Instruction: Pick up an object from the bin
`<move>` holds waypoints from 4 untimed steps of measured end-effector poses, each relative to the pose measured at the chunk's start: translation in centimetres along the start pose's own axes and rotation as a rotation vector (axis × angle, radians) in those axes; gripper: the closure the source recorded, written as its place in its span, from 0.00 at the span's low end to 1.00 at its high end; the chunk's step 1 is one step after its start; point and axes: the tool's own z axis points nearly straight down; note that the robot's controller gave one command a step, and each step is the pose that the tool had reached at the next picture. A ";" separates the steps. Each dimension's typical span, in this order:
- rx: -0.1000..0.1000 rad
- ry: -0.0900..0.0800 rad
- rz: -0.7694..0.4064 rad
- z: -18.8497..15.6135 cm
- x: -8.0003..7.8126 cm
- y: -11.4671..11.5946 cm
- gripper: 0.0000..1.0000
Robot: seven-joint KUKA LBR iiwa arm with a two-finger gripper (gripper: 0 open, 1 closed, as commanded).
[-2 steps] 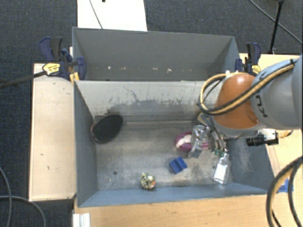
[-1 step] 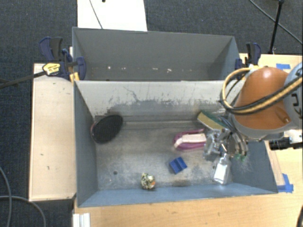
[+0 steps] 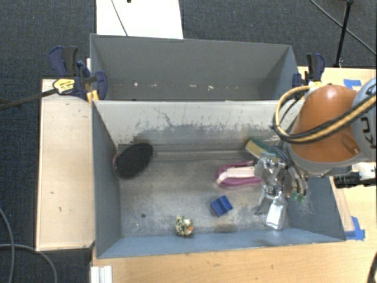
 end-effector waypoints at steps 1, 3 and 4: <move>-0.001 -0.001 0.309 9.5 1.6 6.4 0.00; -0.001 -0.002 0.320 9.3 2.2 7.8 1.00; -0.003 0.010 0.289 10.1 -0.8 7.5 1.00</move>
Offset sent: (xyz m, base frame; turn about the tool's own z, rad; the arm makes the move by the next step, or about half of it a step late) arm 0.0007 0.0653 -0.0957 0.3091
